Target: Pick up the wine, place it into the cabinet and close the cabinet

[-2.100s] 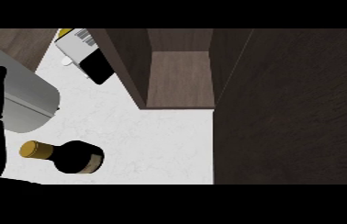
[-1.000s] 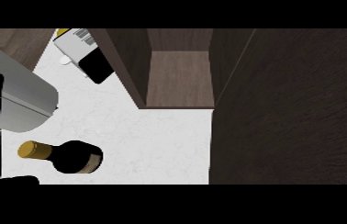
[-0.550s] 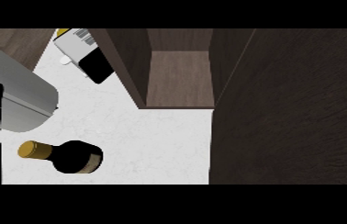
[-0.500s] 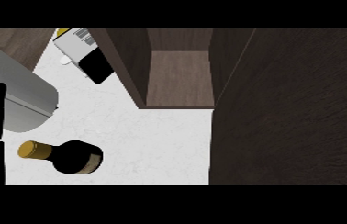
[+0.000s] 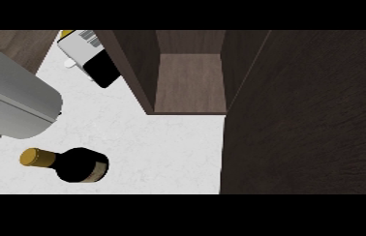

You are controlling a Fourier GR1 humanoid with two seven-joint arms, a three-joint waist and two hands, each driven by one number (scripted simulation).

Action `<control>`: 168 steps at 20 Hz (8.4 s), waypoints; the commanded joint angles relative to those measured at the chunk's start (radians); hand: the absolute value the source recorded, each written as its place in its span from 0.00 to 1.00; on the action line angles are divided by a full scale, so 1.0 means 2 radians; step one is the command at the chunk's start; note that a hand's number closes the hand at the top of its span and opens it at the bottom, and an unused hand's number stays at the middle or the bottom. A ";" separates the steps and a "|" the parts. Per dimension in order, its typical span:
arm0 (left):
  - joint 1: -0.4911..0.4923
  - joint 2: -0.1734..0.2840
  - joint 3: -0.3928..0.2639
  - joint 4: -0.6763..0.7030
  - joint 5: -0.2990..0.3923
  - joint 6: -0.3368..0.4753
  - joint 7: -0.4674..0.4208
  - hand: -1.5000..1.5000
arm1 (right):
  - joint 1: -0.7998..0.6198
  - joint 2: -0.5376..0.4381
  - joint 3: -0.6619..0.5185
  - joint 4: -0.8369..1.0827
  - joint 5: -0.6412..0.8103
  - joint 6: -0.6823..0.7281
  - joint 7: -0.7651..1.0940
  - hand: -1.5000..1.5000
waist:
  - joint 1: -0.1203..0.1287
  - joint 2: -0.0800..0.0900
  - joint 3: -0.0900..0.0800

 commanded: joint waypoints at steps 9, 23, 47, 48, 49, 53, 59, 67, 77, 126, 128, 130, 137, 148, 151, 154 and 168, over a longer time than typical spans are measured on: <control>0.089 0.004 0.075 0.056 0.067 -0.087 -0.086 0.00 | 0.014 0.012 -0.012 -0.037 -0.011 -0.002 0.017 0.00 | 0.000 0.000 0.000; 0.120 -0.010 0.087 0.164 0.057 -0.144 -0.164 0.00 | 0.008 0.004 -0.023 -0.034 -0.026 0.018 0.016 0.00 | -0.001 0.000 0.000; 0.058 -0.003 0.102 0.399 0.020 -0.204 -0.286 0.00 | 0.022 0.032 0.024 -0.024 0.029 0.015 0.008 0.00 | -0.001 0.000 0.000; 0.044 0.012 0.109 0.428 0.033 -0.224 -0.284 0.00 | -0.031 0.022 -0.010 -0.010 0.004 0.002 0.040 0.00 | -0.001 0.000 0.000; 0.031 0.003 0.104 0.450 0.014 -0.211 -0.308 0.00 | -0.037 0.011 -0.026 -0.015 -0.009 0.005 0.053 0.00 | -0.001 0.000 0.000; 0.005 0.014 0.107 0.483 0.015 -0.206 -0.308 0.00 | 0.035 0.031 0.009 -0.028 0.011 0.029 0.001 0.00 | -0.003 0.000 0.000; -0.022 0.005 0.091 0.542 0.003 -0.210 -0.349 0.00 | -0.024 0.033 0.013 -0.007 0.042 0.001 0.029 0.00 | -0.001 0.000 0.000; -0.066 0.028 0.108 0.672 0.008 -0.235 -0.427 0.00 | -0.045 0.018 -0.019 -0.013 0.009 0.004 0.056 0.00 | -0.001 0.001 0.000; -0.097 0.025 0.106 0.755 0.040 -0.287 -0.472 0.00 | -0.013 0.026 -0.012 -0.015 0.023 0.020 0.018 0.00 | -0.002 0.000 0.000; 0.051 0.008 -0.075 0.433 0.036 -0.280 -0.335 1.00 | 0.010 0.031 -0.021 0.016 0.016 0.038 -0.018 0.00 | 0.000 0.000 0.000; 0.057 0.008 -0.089 0.384 0.045 -0.277 -0.301 1.00 | -0.006 0.039 -0.007 0.022 0.038 0.021 -0.007 0.00 | 0.001 0.000 0.000; 0.056 -0.009 -0.108 0.349 0.041 -0.233 -0.284 1.00 | 0.029 0.043 0.013 0.015 0.056 0.030 -0.032 0.00 | 0.000 -0.001 0.000; 0.018 -0.010 -0.153 0.281 0.045 -0.138 -0.242 1.00 | 0.022 0.027 -0.018 0.019 0.014 0.051 -0.022 0.00 | -0.001 0.000 0.000; -0.167 -0.010 -0.160 0.357 0.046 -0.021 -0.190 1.00 | -0.024 0.036 -0.018 0.059 0.034 0.030 -0.030 0.00 | -0.003 0.001 0.000; -0.207 -0.010 -0.172 0.391 0.029 0.012 -0.200 1.00 | 0.017 0.033 -0.028 0.045 0.015 0.049 -0.050 0.00 | -0.006 0.001 0.000; -0.232 -0.010 -0.214 0.433 0.013 0.062 -0.221 1.00 | 0.023 0.043 -0.013 0.057 0.032 0.047 -0.067 0.00 | -0.007 0.001 0.000; -0.305 -0.010 -0.256 0.601 0.077 0.094 -0.302 1.00 | -0.013 0.012 -0.052 0.061 -0.005 0.054 -0.034 0.00 | -0.006 0.001 0.000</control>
